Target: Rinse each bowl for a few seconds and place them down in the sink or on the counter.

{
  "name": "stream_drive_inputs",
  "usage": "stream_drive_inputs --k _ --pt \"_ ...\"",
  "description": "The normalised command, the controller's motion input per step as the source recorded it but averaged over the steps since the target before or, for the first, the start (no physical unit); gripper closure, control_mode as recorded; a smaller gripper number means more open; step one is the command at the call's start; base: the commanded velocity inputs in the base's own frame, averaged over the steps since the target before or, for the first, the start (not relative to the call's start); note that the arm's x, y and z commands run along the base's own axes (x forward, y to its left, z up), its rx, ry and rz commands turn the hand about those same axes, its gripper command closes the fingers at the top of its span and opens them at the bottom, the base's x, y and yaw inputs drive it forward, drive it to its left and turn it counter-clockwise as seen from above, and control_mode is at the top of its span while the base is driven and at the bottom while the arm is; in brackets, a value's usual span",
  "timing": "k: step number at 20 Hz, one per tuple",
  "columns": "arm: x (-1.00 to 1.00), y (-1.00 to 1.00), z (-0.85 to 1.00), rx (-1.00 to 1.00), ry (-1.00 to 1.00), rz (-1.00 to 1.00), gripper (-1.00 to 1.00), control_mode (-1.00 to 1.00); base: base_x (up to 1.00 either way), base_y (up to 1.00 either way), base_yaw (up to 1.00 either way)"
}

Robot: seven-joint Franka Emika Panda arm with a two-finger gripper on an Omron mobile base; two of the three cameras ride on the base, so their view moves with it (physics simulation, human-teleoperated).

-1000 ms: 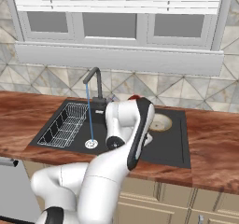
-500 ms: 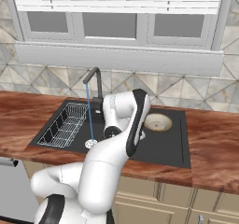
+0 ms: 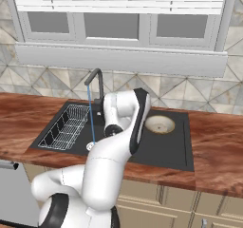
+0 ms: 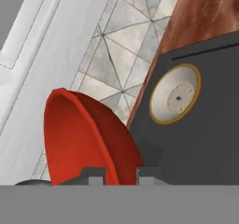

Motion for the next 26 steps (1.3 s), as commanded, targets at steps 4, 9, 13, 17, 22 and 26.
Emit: stream_drive_inputs --k 4,9,13,17,22,26 --pt "-0.17 -0.05 0.33 0.25 0.29 0.0 1.0 -1.0 0.0 0.0 0.0" --pt "-0.08 -0.02 0.4 0.14 0.24 0.0 1.0 -1.0 0.0 0.0 0.0" --pt "0.02 0.12 0.29 -0.03 0.17 0.0 1.0 -1.0 0.0 0.0 0.0" --pt "0.09 0.18 0.21 -0.05 0.21 0.0 1.0 -1.0 0.0 0.0 0.0" --pt "0.06 0.06 0.09 0.0 0.37 -0.03 1.0 -1.0 0.0 0.0 0.0" --pt "0.0 0.01 0.09 0.07 0.38 -0.07 1.0 -1.0 0.0 0.0 0.0"
